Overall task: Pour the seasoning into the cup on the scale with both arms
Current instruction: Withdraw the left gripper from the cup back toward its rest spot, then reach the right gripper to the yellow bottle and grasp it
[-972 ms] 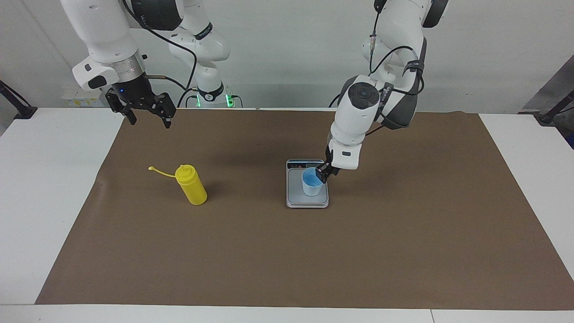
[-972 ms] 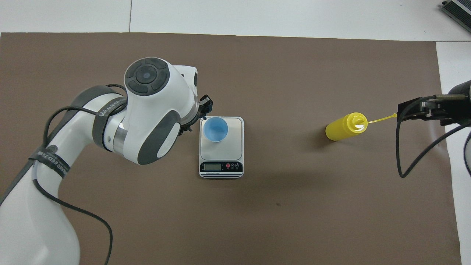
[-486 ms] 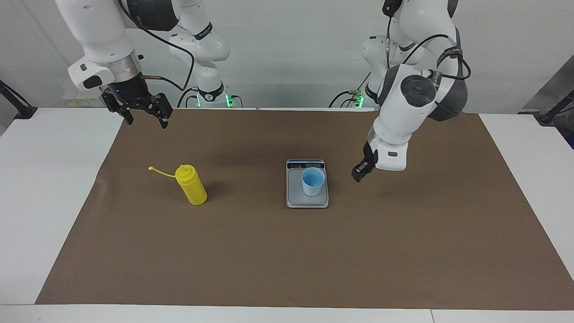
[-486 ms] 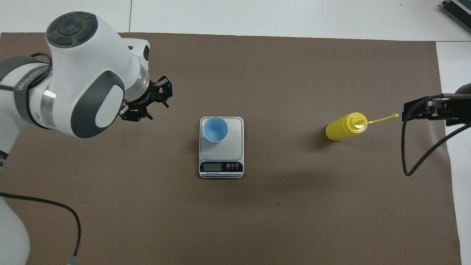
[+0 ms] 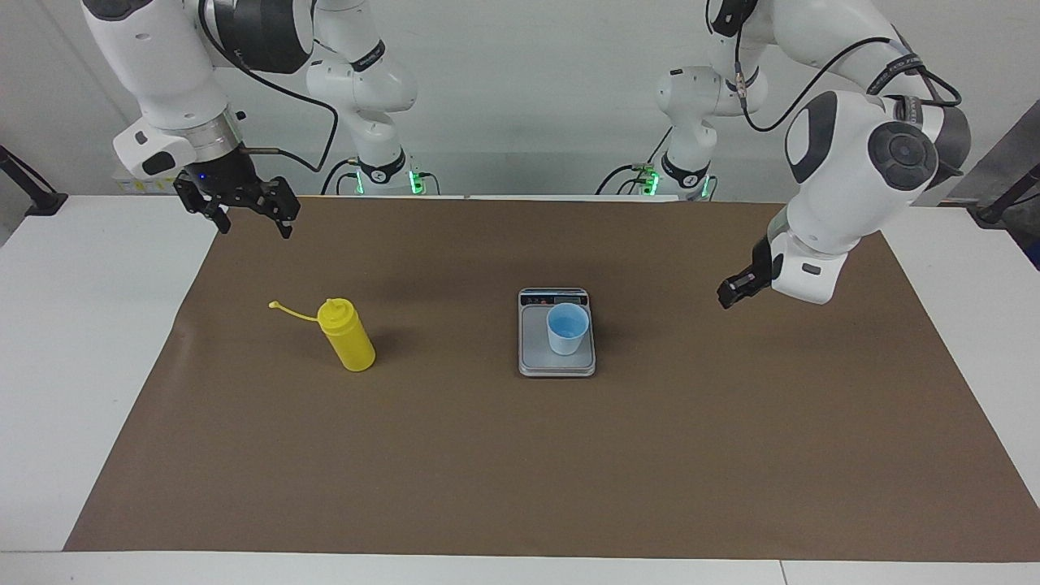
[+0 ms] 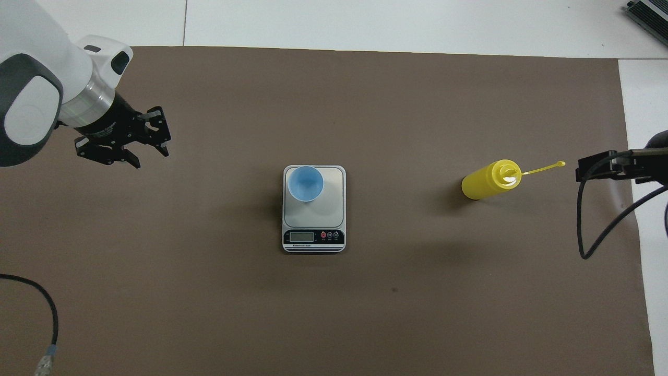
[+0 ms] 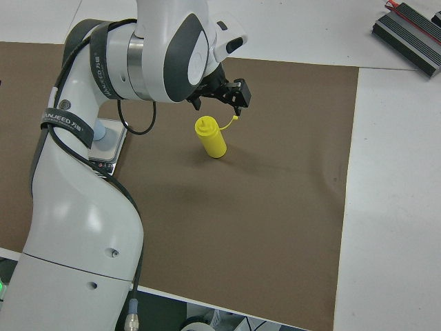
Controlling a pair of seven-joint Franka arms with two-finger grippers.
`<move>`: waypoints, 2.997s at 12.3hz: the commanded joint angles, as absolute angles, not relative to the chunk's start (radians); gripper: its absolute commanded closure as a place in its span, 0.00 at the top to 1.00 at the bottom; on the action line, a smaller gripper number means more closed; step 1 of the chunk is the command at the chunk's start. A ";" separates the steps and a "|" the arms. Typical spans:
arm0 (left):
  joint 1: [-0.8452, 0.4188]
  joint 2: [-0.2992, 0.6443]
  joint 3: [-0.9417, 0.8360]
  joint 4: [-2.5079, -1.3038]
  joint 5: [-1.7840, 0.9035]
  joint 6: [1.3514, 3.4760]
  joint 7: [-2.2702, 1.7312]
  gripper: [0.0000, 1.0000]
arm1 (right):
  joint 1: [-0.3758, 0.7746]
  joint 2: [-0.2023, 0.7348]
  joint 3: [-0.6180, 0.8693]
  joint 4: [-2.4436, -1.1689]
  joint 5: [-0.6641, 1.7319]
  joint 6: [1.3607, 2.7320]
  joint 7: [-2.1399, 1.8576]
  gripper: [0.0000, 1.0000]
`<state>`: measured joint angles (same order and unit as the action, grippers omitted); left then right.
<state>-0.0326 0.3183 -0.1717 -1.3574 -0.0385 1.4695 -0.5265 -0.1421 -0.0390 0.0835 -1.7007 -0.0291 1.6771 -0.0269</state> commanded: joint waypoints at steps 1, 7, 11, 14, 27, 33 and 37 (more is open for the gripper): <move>0.009 0.293 -0.172 -1.315 0.000 1.347 -0.317 0.53 | -0.205 -0.142 0.084 -1.889 0.087 1.814 -0.193 1.00; 0.109 0.111 -0.173 -1.440 0.046 1.365 -0.023 0.58 | -0.308 -0.193 0.083 -2.098 0.323 2.046 -0.705 1.00; 0.133 0.041 -0.172 -1.566 0.046 1.497 -0.006 0.60 | -0.362 -0.184 0.083 -2.195 0.562 2.135 -1.025 1.00; 0.141 0.038 -0.173 -1.592 0.046 1.590 -0.002 0.69 | -0.423 -0.112 0.083 -2.232 0.782 2.141 -1.350 1.00; 0.051 0.012 -0.178 -1.654 0.046 1.671 -0.115 0.70 | -0.376 0.070 0.086 -2.273 1.193 2.172 -1.930 1.00; 0.067 0.012 -0.176 -1.652 0.044 1.674 -0.115 0.73 | -0.367 0.161 0.087 -2.272 1.339 2.146 -2.089 1.00; 0.066 0.011 -0.176 -1.654 0.043 1.666 -0.120 0.74 | -0.365 0.225 0.094 -2.267 1.417 2.085 -2.184 1.00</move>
<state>0.0625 0.0440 -0.1750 -1.6134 0.0289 1.6524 -0.1038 -0.3588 0.2096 0.0840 -2.2721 1.3787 2.1002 -2.1429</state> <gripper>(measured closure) 0.264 0.000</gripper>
